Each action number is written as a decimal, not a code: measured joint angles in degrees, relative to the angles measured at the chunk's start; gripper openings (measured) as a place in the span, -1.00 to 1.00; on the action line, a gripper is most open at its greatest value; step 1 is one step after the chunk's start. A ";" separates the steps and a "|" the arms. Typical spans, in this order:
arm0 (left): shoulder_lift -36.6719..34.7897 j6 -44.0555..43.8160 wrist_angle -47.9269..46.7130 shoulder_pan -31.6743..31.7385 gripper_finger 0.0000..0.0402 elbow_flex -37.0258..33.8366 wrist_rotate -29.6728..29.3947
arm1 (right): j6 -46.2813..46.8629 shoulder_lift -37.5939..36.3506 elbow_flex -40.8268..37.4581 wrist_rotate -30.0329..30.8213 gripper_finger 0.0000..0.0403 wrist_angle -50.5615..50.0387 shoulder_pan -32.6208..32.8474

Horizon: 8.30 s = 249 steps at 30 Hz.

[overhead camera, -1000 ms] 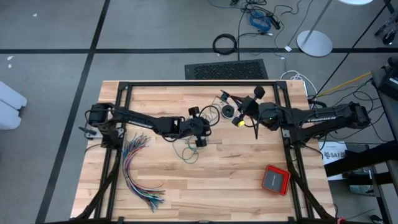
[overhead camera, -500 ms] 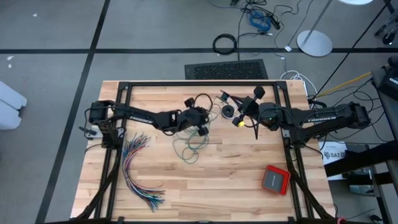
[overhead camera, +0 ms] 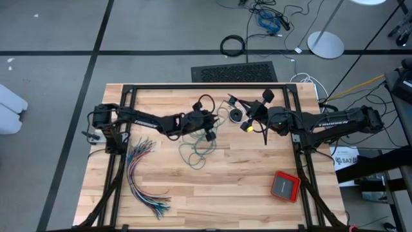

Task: Coil cords
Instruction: Coil the green wire onto the spool

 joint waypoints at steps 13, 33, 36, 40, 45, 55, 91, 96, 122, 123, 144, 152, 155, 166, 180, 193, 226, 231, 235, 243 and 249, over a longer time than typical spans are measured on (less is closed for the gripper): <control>0.37 -0.18 -3.11 -0.18 -0.60 0.02 -0.96 | 0.20 0.00 0.00 -0.23 -1.00 -0.34 0.00; 5.15 -1.90 5.49 1.99 -0.60 0.11 1.63 | 0.24 0.02 0.00 -0.25 -1.00 0.00 0.00; 5.46 -1.82 6.67 1.57 -0.60 0.11 -0.25 | 0.26 0.02 0.00 -0.79 -1.00 -0.33 0.00; 5.51 -0.26 7.30 0.61 -0.60 0.11 -3.41 | 0.39 0.04 0.00 -1.39 -1.00 -0.48 0.00; 5.51 1.24 7.53 -1.03 -0.60 0.11 -6.43 | 0.41 0.04 -0.02 -1.46 -1.00 -1.10 0.00; 5.51 1.75 7.24 -2.97 -0.60 0.09 -11.36 | 0.44 0.04 -0.02 -1.48 -1.00 -1.16 0.00; 5.51 2.49 10.67 -0.41 -0.97 0.04 -6.14 | 0.63 0.04 -0.02 -2.99 -1.00 0.07 0.00; 5.51 2.94 11.12 -0.47 -0.99 0.04 -5.49 | 1.19 0.16 -0.04 -3.43 -1.00 0.49 -0.02; 7.50 4.22 18.07 -1.38 -1.00 2.78 -0.68 | 4.53 15.58 -0.07 -10.81 -1.00 13.21 -5.42; 7.50 4.22 18.00 -1.37 -1.00 2.78 -0.70 | 4.55 15.62 -0.07 -10.79 -1.00 12.43 -5.48; 6.87 5.00 15.57 -2.18 -1.00 2.73 -0.95 | 5.96 16.04 -6.39 -8.93 -1.00 10.67 -6.86; 2.94 9.55 10.04 -2.51 -1.00 2.75 -4.63 | 6.49 16.00 -8.35 -8.95 -1.00 10.67 -6.84; 2.31 9.82 6.48 -2.38 -1.00 2.75 -5.52 | 6.49 15.94 -8.35 -8.97 -1.00 10.67 -6.64; 2.05 8.76 2.37 -0.71 -1.00 0.44 -7.10 | 7.31 13.02 -8.35 -8.99 -1.00 8.15 -4.24; 1.55 7.28 2.93 1.91 -1.00 0.42 -1.42 | 9.36 12.16 -8.35 -11.86 -1.00 7.42 -2.29; 1.56 4.44 2.95 3.48 -0.91 0.42 7.21 | 9.27 11.82 -8.35 -11.77 -1.00 12.07 -1.90; -2.57 5.71 -0.05 4.37 -0.50 0.46 12.07 | 9.26 11.87 -8.33 -10.29 -1.00 11.79 -1.95; -2.93 5.67 -0.75 4.49 -0.50 0.46 12.28 | 10.15 11.87 -8.33 -10.26 -1.00 11.91 -1.95; -3.32 5.95 -0.65 4.51 -0.50 0.46 13.44 | 10.55 11.87 -8.33 -10.20 -1.00 11.90 -1.95; -3.34 7.17 -2.55 5.24 -0.47 0.46 19.43 | 11.08 11.87 -8.33 -10.50 -1.00 11.90 -1.92; -3.34 7.17 -3.85 5.54 -0.25 0.46 20.62 | 11.19 11.87 -8.33 -10.84 -1.00 11.87 -1.92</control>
